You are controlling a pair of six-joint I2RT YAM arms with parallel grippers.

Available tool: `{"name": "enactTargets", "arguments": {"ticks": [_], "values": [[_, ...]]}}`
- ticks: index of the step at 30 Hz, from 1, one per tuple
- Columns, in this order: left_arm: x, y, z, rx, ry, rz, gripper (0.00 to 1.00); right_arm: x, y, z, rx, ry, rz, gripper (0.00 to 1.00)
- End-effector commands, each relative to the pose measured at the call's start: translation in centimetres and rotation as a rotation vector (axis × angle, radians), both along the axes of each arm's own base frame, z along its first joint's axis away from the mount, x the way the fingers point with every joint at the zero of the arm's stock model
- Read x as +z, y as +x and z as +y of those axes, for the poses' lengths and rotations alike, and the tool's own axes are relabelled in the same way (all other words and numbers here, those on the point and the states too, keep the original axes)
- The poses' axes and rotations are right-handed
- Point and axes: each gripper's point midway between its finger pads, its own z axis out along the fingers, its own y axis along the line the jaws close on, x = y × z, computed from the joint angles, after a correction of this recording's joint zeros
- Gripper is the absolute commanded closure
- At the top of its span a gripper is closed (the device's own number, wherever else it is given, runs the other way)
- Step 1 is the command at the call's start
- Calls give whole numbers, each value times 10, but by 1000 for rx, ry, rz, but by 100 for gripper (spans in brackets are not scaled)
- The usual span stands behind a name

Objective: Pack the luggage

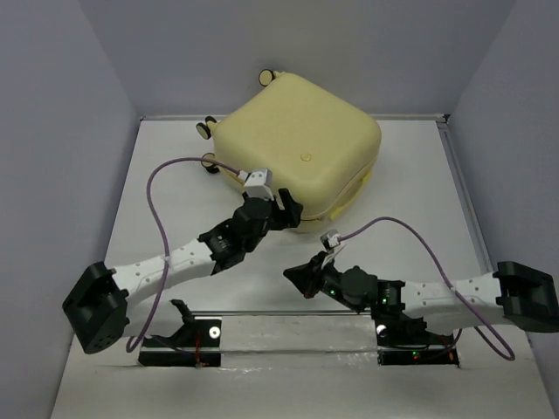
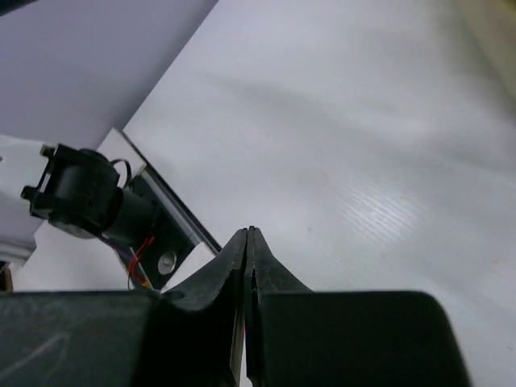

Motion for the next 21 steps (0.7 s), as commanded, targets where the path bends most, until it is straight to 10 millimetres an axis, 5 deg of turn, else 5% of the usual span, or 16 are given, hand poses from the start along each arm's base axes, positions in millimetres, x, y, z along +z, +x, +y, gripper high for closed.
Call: {"name": "enactTargets", "arguments": {"ticks": [1,3,9,11,13,16,17,21], "values": [[71,26,51,165,-214,-114,12,-7,22,-57,-221,-13,18,93],[86,31,65,153,-250,-111,9,-16,24,-73,-255,-50,25,93],[124,93,136,261,-294,-112,2,-1,22,-93,-258,-10,15,93],[109,118,148,274,-286,-51,1,-3,20,-96,-250,-22,15,93],[115,142,169,286,-319,-28,1,-4,17,-97,-234,-30,22,93],[87,184,189,309,-345,72,1,-6,13,-96,-213,-44,31,93],[95,195,198,323,-356,60,1,-7,12,-95,-205,-47,37,93],[79,223,205,343,-375,111,1,-11,10,-92,-188,-60,45,93]]}}
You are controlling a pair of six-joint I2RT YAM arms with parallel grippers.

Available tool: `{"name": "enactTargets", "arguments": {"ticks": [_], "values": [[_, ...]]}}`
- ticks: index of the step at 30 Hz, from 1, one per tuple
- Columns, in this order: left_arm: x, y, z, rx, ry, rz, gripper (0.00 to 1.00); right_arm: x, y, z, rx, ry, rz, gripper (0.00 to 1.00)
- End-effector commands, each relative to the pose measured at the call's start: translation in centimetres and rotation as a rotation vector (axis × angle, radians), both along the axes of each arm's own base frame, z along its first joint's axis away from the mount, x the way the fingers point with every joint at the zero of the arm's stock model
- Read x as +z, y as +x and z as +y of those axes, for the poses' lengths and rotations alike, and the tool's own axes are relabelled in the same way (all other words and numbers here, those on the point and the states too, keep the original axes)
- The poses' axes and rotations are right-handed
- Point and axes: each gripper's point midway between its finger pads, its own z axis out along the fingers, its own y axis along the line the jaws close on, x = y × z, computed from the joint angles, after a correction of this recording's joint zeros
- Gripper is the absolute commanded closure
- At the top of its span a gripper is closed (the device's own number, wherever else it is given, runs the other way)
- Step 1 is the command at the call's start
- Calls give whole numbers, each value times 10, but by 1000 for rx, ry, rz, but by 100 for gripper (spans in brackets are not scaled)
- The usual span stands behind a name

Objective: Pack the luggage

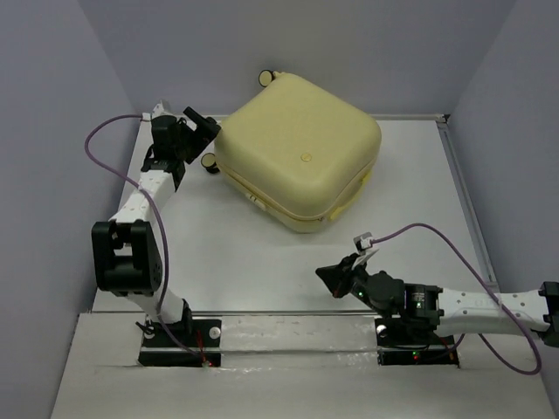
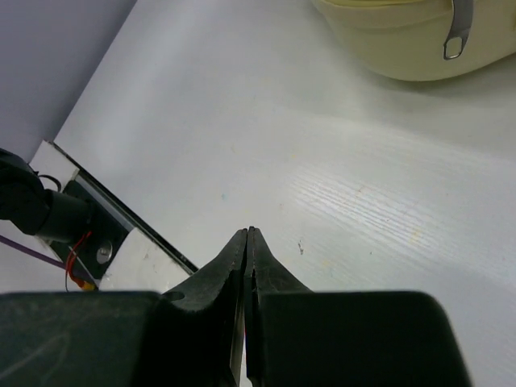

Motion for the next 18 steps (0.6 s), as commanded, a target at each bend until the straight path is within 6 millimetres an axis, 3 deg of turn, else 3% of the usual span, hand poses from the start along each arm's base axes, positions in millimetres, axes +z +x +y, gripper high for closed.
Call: {"name": "enactTargets", "arguments": {"ticks": [1,4,5,7,11,18], "values": [[34,21,-8,-70,-73,-49,1,-2,-3,4,13,-15,14,93],[37,41,-6,-58,-99,-56,1,-2,-5,11,37,-38,16,93],[29,48,-6,-55,-107,-42,1,-2,-5,14,43,-44,15,93],[36,59,-7,-54,-119,-63,1,-2,-7,19,62,-49,16,93],[23,79,-8,-53,-157,-53,2,-10,-6,23,59,-71,26,93],[11,102,-13,-48,-247,-61,2,-4,-3,21,44,-57,6,93]]}}
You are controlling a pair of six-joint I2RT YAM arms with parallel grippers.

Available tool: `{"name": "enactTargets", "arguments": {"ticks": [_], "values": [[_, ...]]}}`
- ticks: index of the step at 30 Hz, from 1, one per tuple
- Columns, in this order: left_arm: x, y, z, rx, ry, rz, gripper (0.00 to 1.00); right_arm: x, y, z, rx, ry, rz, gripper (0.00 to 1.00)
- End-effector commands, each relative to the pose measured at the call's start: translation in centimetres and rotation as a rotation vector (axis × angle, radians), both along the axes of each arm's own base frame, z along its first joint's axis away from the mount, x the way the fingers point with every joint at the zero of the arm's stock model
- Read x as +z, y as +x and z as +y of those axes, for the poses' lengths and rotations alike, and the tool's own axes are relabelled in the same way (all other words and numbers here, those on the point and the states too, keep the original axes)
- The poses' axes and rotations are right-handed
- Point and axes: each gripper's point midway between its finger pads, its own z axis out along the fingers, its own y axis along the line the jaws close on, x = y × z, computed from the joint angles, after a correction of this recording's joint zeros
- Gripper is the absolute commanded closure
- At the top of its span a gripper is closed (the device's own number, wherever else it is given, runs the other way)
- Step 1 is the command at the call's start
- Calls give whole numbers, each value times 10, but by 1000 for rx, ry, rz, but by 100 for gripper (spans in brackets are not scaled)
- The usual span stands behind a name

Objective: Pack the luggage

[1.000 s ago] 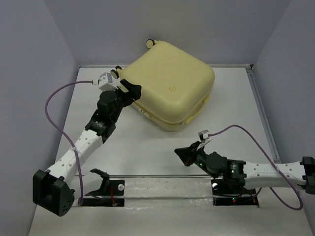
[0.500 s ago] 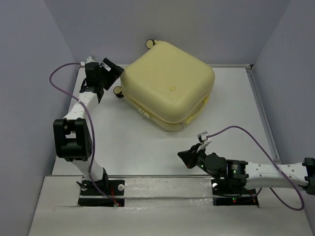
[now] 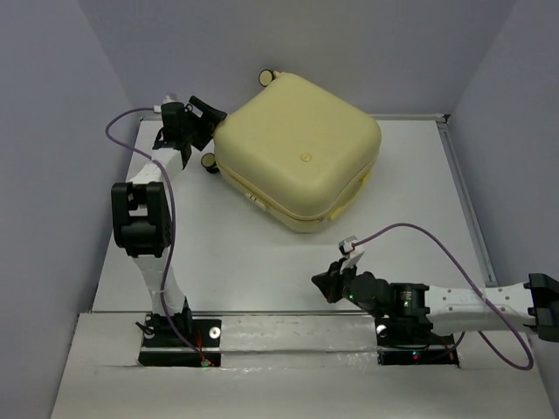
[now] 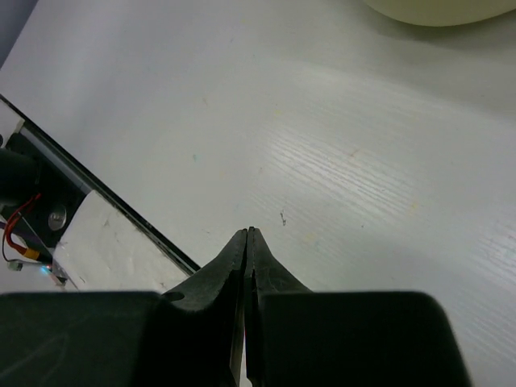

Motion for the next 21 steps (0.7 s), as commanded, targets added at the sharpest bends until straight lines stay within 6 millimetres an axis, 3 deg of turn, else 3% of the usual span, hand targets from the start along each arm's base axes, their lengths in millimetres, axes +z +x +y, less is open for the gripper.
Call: {"name": "enactTargets", "arguments": {"ticks": [1,6,7,9,10,12,14,15,16,17,19,21], "values": [[55,20,-9,-20,-88,-170,3,38,4,10,-9,106,-46,93],[62,32,-12,-17,-144,-231,11,42,10,1,-45,120,-65,90],[63,33,-11,-16,-150,-247,23,42,11,-1,-54,122,-67,87],[63,34,-12,-16,-171,-259,37,40,16,-7,-98,117,-67,78],[67,35,-13,-22,-175,-285,54,37,17,-10,-109,89,-64,68],[69,33,-14,-35,-178,-307,76,34,22,-17,-127,30,-69,60],[75,29,-14,-36,-171,-323,94,39,33,-23,-172,26,-69,59],[79,26,-14,-36,-165,-332,94,39,40,-27,-190,19,-72,59],[73,23,5,-3,-147,-331,94,38,56,-38,-224,9,-66,59],[86,17,13,10,-138,-355,94,38,64,-44,-226,-4,-72,59],[93,6,23,25,-120,-368,94,41,75,-51,-208,-3,-73,59],[107,-14,32,43,-78,-396,94,49,97,-69,-255,-24,-123,59]]}}
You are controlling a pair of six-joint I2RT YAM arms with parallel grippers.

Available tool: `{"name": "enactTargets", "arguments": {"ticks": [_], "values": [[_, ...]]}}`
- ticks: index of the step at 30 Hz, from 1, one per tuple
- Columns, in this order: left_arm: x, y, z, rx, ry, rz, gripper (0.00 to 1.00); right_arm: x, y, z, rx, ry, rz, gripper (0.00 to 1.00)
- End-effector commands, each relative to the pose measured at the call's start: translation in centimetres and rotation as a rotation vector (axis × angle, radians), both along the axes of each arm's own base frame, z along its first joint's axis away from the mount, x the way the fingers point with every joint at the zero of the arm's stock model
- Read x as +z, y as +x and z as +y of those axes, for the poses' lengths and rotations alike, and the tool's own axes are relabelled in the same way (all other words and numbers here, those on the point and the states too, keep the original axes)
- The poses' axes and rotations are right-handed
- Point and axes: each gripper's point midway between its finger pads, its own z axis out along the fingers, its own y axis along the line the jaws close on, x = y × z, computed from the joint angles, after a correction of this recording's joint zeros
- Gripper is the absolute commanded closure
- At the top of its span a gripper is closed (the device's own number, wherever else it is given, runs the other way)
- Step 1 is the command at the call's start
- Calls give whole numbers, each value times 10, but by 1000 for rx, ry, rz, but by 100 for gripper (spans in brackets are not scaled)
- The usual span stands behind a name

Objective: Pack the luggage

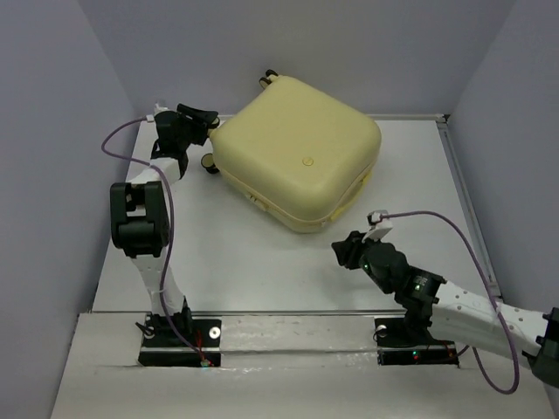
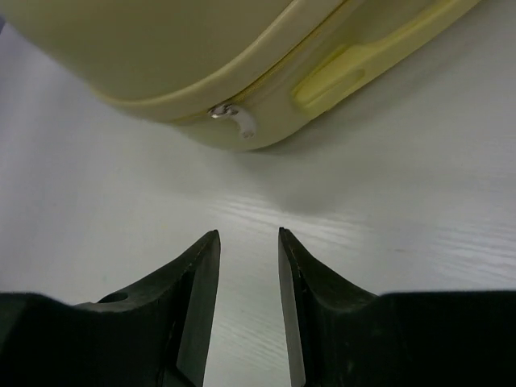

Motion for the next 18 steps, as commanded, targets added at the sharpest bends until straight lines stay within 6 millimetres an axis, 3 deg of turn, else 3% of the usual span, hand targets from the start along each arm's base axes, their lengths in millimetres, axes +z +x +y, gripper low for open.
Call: {"name": "enactTargets", "arguments": {"ticks": [1,3,4,5,6,7,8,9,10,13,14,18], "values": [[105,-48,25,22,146,-275,94,34,34,-18,0,-11,-84,59],[112,-64,32,39,164,-279,94,39,44,-19,13,-18,-92,59],[102,-72,36,54,174,-251,94,39,47,-11,73,-22,-95,59],[106,-80,37,59,189,-255,94,37,50,-9,96,-20,-95,59],[122,-92,39,73,219,-285,94,37,53,-7,141,-15,-106,58],[114,-100,38,72,228,-255,94,41,57,-4,153,-7,-128,58],[129,-112,38,77,240,-283,94,33,55,3,200,-19,-110,58],[131,-119,41,87,266,-285,94,33,53,8,238,-34,-123,58],[121,-126,42,91,278,-245,94,34,44,17,312,-12,-130,57],[130,-156,47,125,325,-243,94,37,38,17,342,4,-146,59],[144,-171,48,136,339,-270,94,38,36,17,347,11,-151,60],[135,-194,55,178,381,-235,94,45,36,12,313,32,-170,57]]}}
